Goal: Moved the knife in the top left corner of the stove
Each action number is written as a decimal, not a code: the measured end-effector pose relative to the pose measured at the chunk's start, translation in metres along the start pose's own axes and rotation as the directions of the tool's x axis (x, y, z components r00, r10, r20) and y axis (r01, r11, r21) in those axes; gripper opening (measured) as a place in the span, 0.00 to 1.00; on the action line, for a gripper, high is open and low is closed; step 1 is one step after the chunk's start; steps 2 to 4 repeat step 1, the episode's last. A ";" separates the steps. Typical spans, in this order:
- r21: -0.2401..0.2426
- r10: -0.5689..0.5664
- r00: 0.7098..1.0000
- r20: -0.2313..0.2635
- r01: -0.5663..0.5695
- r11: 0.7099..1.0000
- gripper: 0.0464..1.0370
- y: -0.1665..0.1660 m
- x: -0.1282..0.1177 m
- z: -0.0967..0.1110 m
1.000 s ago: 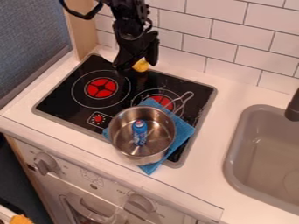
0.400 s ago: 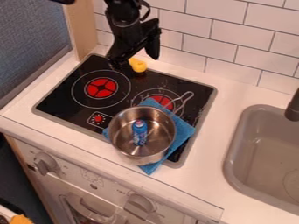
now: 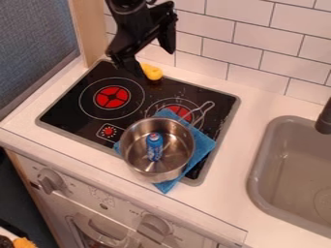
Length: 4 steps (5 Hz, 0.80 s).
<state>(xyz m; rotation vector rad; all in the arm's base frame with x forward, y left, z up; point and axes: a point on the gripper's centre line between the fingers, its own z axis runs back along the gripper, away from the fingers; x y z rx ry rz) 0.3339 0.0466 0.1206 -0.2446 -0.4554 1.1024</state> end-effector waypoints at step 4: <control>0.001 -0.002 1.000 -0.001 0.002 1.000 0.96 0.000 0.000 0.002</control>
